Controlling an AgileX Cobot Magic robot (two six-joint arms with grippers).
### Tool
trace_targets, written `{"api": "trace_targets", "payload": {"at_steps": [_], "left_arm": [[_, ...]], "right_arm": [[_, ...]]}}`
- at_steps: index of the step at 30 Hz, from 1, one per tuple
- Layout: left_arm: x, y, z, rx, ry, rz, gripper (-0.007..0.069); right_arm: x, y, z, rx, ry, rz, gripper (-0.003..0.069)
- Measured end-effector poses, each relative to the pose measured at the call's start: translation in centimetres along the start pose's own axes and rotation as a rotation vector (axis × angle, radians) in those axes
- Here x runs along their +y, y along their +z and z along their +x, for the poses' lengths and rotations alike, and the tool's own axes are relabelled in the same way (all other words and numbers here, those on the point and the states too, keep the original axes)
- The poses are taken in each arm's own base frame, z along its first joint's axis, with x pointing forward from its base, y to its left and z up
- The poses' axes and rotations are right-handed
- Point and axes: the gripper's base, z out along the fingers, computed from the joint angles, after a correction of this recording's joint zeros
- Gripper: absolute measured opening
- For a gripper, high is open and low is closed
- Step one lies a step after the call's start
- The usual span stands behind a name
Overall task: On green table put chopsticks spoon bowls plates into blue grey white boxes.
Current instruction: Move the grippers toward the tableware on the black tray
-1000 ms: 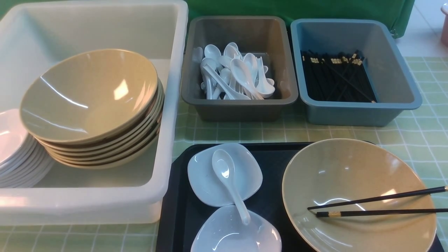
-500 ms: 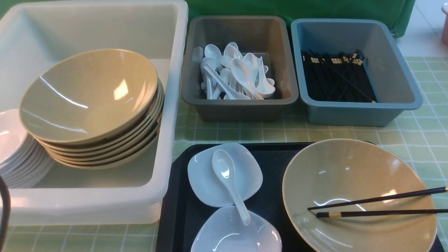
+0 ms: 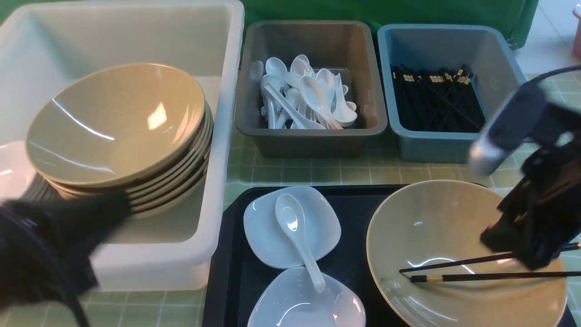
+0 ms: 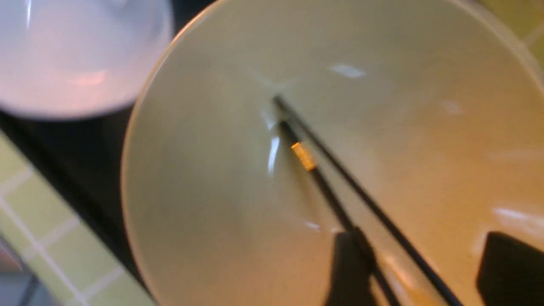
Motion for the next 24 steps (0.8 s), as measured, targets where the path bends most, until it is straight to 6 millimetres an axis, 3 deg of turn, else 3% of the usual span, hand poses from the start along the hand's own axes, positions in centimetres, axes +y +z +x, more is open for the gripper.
{"api": "trace_targets", "payload": {"at_steps": [3, 5, 8, 14, 24], "left_arm": [[-1.4, 0.7, 0.3, 0.141, 0.083, 0.128, -0.0001], [-2.0, 1.0, 0.4, 0.197, 0.166, 0.188, -0.0001], [-2.7, 1.1, 0.5, 0.237, 0.32, 0.263, -0.0001], [-3.0, 1.1, 0.7, 0.22, 0.564, 0.314, -0.0001], [-3.0, 1.1, 0.7, 0.215, 0.602, 0.32, -0.0001]], "right_arm": [[0.7, 1.7, -0.2, 0.174, -0.193, 0.03, 0.0598], [0.6, 2.4, -0.1, 0.258, -0.298, 0.048, 0.0655], [0.1, 3.5, -0.4, 0.306, -0.369, 0.065, 0.0683], [-0.3, 6.1, -1.1, 0.342, -0.395, 0.047, 0.0669], [-1.6, 9.8, -1.0, 0.43, -0.404, 0.013, 0.0559]]}}
